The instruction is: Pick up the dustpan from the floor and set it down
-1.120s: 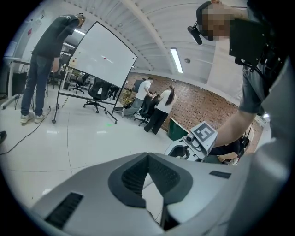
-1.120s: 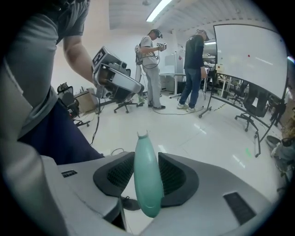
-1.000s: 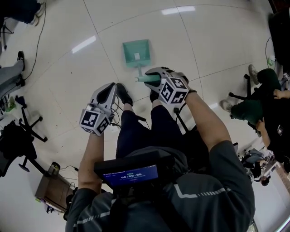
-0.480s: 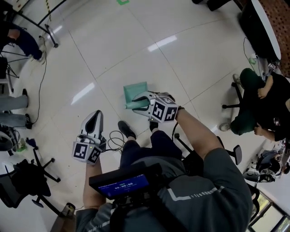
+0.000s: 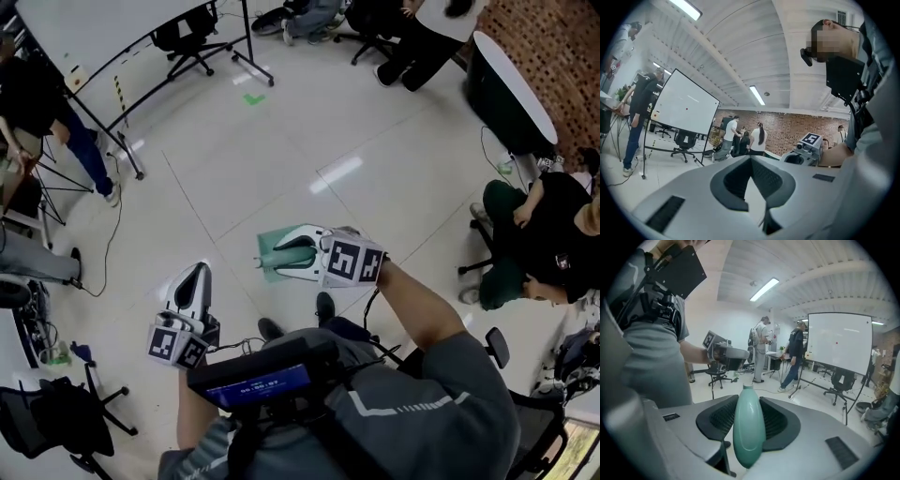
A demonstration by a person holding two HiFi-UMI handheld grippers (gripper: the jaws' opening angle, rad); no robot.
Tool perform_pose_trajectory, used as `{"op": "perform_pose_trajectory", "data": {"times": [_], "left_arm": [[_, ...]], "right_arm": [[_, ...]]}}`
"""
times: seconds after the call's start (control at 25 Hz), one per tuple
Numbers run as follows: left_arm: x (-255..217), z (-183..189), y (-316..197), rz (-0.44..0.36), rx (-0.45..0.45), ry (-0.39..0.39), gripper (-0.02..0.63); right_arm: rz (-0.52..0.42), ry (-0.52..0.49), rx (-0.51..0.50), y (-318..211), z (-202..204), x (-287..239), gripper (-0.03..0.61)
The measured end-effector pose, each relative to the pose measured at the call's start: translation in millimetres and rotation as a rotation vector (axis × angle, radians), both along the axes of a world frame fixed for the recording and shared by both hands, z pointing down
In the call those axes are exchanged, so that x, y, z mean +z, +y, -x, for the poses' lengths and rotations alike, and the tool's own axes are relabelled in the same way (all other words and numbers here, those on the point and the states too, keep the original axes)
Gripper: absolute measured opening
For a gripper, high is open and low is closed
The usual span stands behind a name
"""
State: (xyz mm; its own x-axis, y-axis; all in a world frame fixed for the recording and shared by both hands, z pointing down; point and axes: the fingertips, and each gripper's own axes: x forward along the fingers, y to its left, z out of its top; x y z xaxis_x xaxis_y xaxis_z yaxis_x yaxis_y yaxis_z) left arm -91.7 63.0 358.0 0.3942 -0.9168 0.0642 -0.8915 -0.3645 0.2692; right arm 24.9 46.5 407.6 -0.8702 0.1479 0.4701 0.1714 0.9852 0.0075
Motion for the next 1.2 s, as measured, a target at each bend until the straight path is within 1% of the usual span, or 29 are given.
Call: {"op": "perform_pose_trajectory", "data": {"times": [0.16, 0.28, 0.44, 0.76, 0.96, 1.08, 1.2], "left_arm": [[-32, -3, 13, -0.042, -0.02, -0.018, 0.029], [-45, -7, 18, -0.061, -0.023, -0.039, 0.029], [-47, -6, 19, -0.06, -0.024, -0.08, 0.029], [-48, 13, 16, -0.025, -0.032, -0.075, 0.029], [-44, 28, 17, -0.032, -0.021, -0.111, 0.029], [-46, 34, 13, -0.041, -0.055, -0.089, 0.028], [-48, 37, 9, -0.045, -0.064, -0.039, 0.029]], "right_arm": [[-0.016, -0.046, -0.022, 9, 3, -44, 0.173], [-0.029, -0.066, -0.034, 10, 2, -63, 0.173], [-0.041, -0.064, -0.04, 11, 5, -67, 0.173], [-0.018, -0.067, -0.061, 4, 27, -73, 0.173], [-0.018, -0.072, -0.064, 5, 38, -74, 0.173], [-0.017, -0.078, -0.064, 2, 45, -73, 0.173], [-0.016, -0.076, -0.056, -3, 45, -74, 0.173]]}}
